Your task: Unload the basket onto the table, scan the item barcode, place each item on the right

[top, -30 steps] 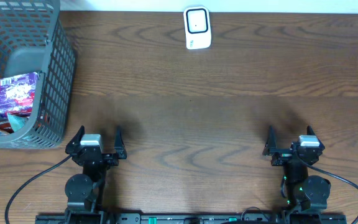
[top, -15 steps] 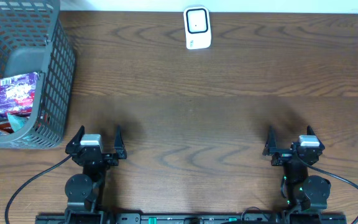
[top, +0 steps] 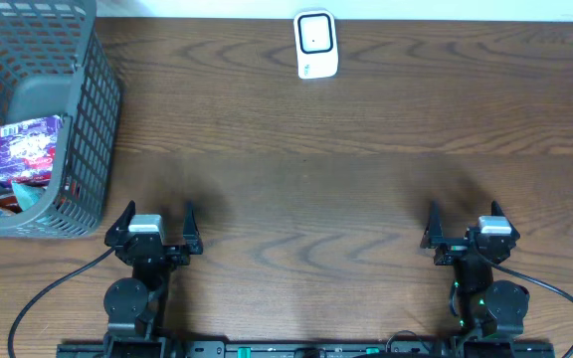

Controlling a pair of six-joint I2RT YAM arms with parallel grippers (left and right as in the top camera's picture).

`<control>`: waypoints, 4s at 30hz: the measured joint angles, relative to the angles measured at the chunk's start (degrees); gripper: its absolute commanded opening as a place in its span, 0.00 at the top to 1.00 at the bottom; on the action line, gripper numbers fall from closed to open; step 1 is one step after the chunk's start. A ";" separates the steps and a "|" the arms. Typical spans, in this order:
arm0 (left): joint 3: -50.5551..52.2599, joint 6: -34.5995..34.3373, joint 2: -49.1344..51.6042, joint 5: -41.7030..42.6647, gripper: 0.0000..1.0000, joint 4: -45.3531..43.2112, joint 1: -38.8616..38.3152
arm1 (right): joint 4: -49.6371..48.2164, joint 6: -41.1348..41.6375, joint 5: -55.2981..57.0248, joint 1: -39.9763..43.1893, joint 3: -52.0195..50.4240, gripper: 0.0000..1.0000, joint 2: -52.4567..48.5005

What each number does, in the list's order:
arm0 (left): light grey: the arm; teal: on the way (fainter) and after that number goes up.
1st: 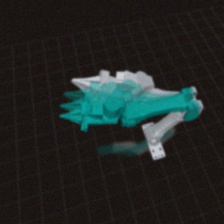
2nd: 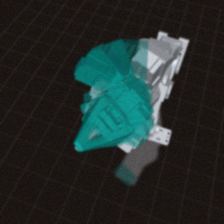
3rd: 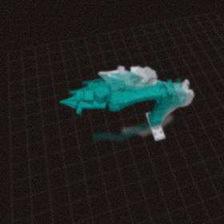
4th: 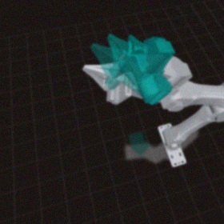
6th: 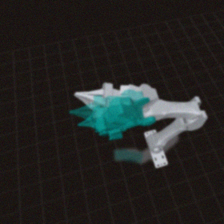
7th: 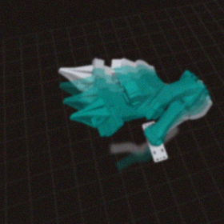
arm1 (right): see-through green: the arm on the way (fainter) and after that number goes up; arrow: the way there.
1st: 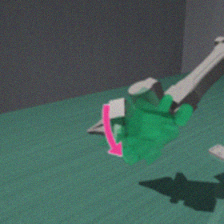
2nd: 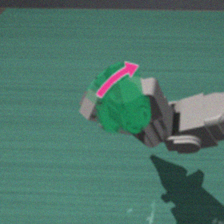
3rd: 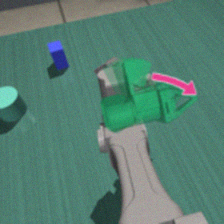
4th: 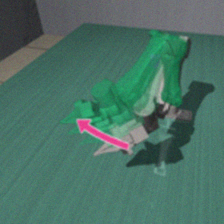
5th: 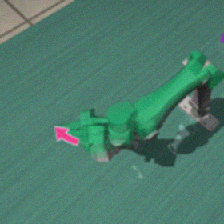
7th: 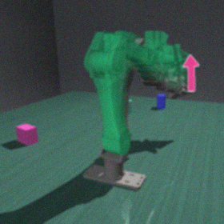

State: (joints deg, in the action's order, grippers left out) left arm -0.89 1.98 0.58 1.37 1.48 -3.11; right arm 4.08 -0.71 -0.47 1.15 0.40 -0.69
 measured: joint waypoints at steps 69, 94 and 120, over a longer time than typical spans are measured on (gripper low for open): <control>0.57 -0.09 0.44 6.34 0.02 -29.42 0.00 | -0.02 0.00 0.02 0.00 -0.02 0.01 0.04; -119.75 3.80 91.49 24.04 0.02 42.03 17.40 | -0.02 0.00 0.04 0.00 0.00 0.01 0.02; -121.46 -20.33 114.14 -9.66 0.02 44.98 31.61 | 0.00 0.00 0.04 0.00 0.00 0.01 0.02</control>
State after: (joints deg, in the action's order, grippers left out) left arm -122.34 -18.35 114.72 -8.29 46.46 28.49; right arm 4.08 -0.71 -0.43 1.15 0.40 -0.67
